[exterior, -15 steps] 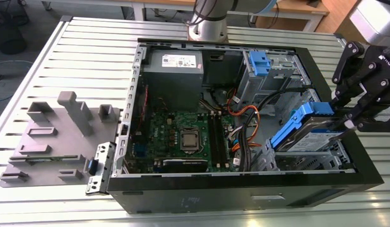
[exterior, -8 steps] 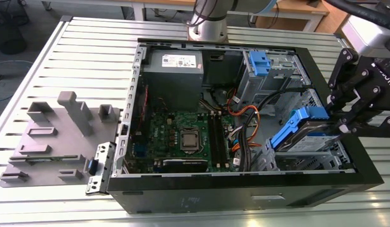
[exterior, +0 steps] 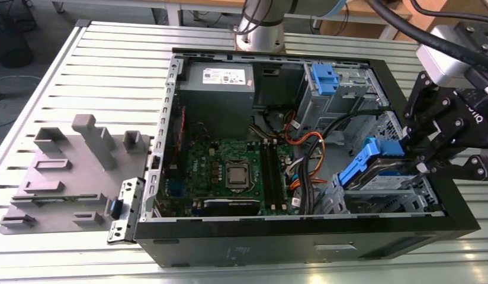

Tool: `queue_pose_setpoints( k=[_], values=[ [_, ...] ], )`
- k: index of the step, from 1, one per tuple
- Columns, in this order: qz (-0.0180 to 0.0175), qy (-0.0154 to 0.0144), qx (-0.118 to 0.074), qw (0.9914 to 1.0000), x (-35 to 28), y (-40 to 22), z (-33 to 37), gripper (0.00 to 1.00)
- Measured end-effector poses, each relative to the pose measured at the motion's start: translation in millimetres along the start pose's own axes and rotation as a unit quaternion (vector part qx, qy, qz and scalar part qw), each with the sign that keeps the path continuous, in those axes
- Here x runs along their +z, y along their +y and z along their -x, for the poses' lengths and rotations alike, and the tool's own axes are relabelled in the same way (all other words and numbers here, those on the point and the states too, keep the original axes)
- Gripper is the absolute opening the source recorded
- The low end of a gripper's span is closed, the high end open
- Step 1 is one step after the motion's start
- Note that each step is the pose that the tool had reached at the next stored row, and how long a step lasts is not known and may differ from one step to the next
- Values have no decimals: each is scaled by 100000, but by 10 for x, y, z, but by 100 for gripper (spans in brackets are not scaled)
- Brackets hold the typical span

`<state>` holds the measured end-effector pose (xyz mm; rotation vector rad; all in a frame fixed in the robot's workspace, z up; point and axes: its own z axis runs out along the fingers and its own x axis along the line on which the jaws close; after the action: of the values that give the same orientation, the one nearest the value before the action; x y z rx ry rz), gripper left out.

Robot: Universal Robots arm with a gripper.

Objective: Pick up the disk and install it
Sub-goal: 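Insert the disk into the insertion slot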

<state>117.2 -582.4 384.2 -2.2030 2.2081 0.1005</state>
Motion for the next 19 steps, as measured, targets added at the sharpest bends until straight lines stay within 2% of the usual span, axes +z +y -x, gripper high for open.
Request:
queue_pose_setpoints(
  k=[7,8,9,11,12,14,17,19],
  values=[
    [-2,34,-6,100000,18,0,-1,35],
    [-9,36,-10,100000,18,0,-1,36],
    [-3,33,-5,100000,18,0,-1,41],
    [-1,26,-2,100000,18,0,-1,41],
    [-2,28,1,100000,18,0,-1,48],
    [-10,31,-3,100000,19,1,-1,48],
    [-648,-1,-47,99998,46,23,-3,48],
    [-942,7,-72,99996,76,41,-5,48]
  ],
)
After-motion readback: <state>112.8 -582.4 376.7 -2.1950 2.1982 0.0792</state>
